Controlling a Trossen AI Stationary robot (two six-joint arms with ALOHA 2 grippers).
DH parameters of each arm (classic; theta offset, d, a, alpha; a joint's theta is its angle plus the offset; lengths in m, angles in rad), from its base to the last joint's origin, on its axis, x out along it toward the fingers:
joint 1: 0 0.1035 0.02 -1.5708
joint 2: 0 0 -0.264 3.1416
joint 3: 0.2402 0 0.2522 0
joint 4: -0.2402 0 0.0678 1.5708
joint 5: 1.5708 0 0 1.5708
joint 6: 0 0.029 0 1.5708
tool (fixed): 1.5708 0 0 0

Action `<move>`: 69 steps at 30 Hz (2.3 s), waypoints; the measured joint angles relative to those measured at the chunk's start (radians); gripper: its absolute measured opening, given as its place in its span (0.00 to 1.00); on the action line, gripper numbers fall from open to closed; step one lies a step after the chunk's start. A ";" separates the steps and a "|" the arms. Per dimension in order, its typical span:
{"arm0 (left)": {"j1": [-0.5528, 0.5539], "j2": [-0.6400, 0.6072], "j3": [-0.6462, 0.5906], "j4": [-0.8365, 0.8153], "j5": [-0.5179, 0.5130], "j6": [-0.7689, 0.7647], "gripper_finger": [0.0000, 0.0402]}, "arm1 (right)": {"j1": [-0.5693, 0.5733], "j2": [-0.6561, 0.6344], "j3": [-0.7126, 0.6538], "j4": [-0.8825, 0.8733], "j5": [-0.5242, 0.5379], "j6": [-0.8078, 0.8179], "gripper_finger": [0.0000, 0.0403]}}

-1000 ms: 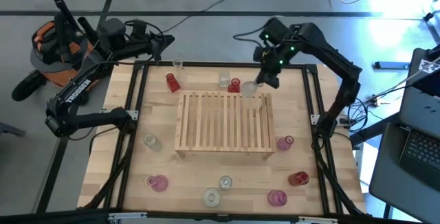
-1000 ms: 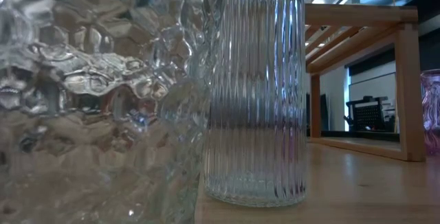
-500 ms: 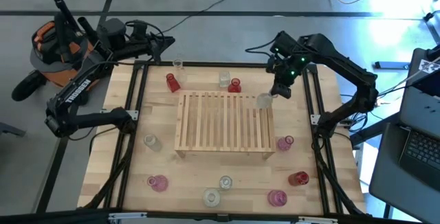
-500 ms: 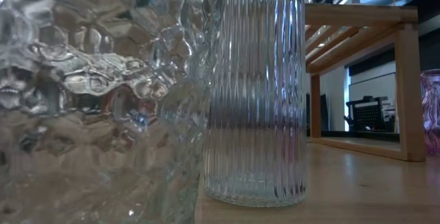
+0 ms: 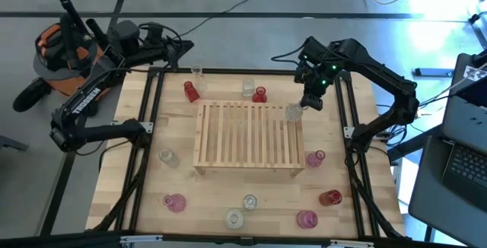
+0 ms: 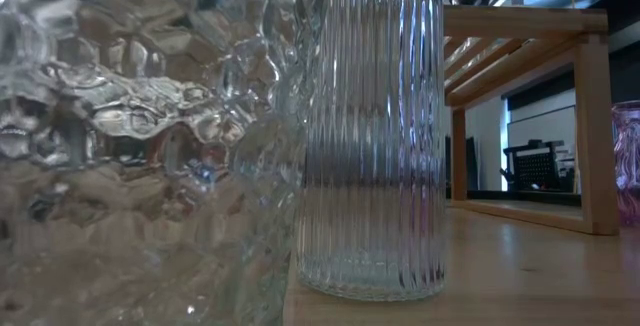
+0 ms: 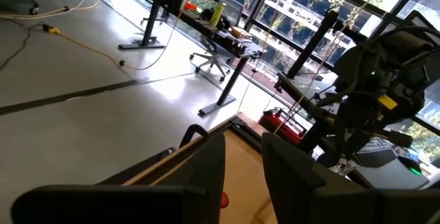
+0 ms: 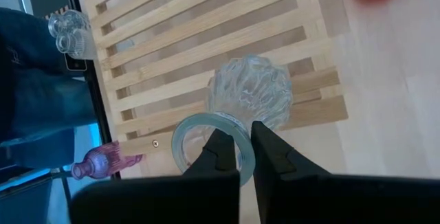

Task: Sort vases onto shelf
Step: Put the transparent vase on the shelf

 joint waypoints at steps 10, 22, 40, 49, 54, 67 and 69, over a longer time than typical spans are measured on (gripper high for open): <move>-0.004 0.000 0.000 0.000 0.000 0.000 0.22 | 0.000 0.000 0.000 0.023 0.018 -0.008 0.02; -0.004 0.000 0.000 0.000 0.000 0.000 0.22 | 0.000 0.000 0.000 0.076 -0.020 -0.007 0.19; -0.004 0.000 0.000 -0.014 0.001 0.000 0.22 | 0.000 0.065 0.003 0.113 -0.084 -0.070 0.18; -0.004 0.000 0.000 -0.057 0.002 0.000 0.22 | 0.000 0.074 0.002 0.151 -0.116 -0.090 0.18; -0.004 0.000 0.000 -0.057 0.002 0.000 0.22 | 0.000 0.077 0.002 0.142 -0.114 -0.091 0.18; -0.004 0.000 0.000 -0.056 0.001 0.000 0.22 | -0.002 0.076 0.003 0.135 -0.103 -0.107 0.01; -0.004 0.000 0.000 -0.056 0.001 0.000 0.22 | -0.002 0.077 0.002 0.135 -0.126 -0.105 0.01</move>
